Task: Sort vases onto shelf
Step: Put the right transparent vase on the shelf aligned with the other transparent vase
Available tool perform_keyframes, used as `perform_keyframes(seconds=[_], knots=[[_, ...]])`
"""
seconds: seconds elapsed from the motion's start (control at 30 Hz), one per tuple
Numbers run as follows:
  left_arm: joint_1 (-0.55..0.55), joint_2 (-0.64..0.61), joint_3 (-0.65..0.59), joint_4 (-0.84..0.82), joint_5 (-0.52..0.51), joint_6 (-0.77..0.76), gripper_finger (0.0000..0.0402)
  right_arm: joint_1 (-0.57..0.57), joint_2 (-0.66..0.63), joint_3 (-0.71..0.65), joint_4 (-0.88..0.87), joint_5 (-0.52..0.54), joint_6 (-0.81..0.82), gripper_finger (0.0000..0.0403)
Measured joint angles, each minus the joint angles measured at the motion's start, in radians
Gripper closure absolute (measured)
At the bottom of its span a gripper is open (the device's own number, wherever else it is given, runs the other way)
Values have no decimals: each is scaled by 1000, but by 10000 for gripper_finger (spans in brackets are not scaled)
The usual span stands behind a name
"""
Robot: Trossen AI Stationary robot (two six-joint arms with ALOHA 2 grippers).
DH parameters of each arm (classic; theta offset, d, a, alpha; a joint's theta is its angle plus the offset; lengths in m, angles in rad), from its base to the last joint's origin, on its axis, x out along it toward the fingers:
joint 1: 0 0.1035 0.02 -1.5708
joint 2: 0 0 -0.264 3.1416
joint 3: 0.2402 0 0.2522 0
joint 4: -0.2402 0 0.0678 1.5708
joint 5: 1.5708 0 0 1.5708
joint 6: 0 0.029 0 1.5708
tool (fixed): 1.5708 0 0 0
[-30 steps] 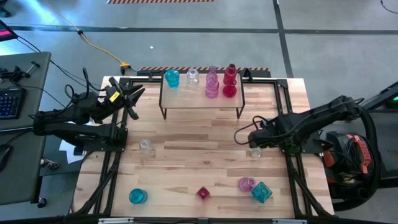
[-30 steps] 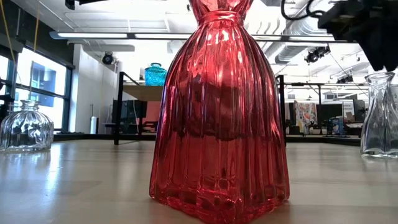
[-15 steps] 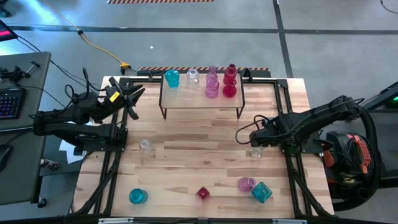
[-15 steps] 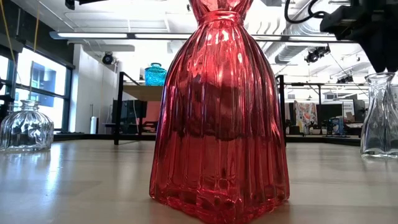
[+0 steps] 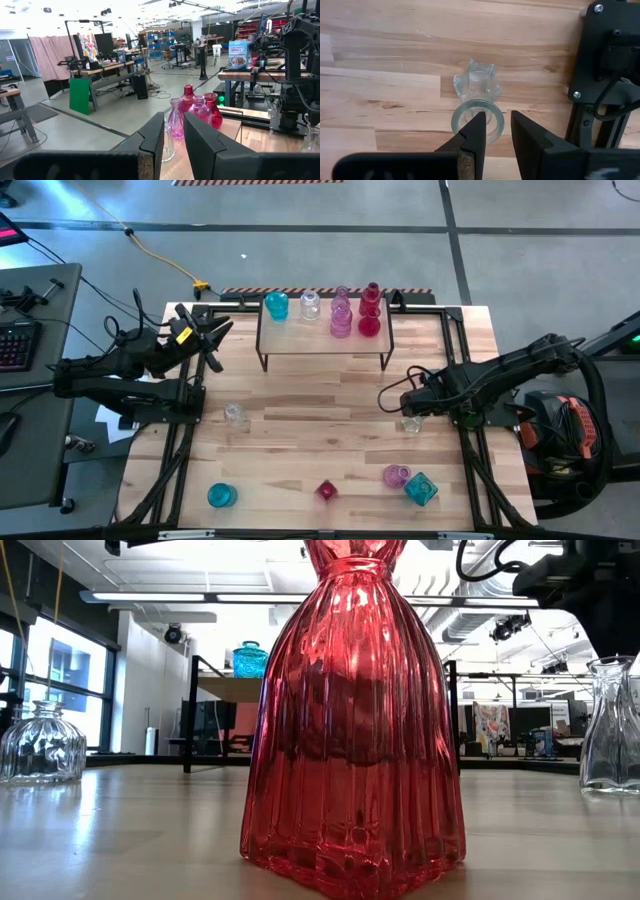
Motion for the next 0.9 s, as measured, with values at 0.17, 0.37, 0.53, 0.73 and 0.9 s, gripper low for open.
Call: perform_keyframes(seconds=[0.17, 0.37, 0.53, 0.73, 0.9], knots=[[0, 0, 0, 0, 0, 1, 337, 0, 0, 0, 0, 1, 6, 329], [0, 0, 0, 0, 0, 0, 337, 0, 17, 0, 18, 4, 17, 329], [0, 0, 0, 0, 0, 0, 337, 0, 55, 0, 22, -22, -6, 329], [0, 0, 0, 0, 0, 17, 337, 0, 61, 0, 14, -18, 14, 331], [0, 0, 0, 0, 0, 18, 337, 0, 60, 0, 9, -18, 36, 377]])
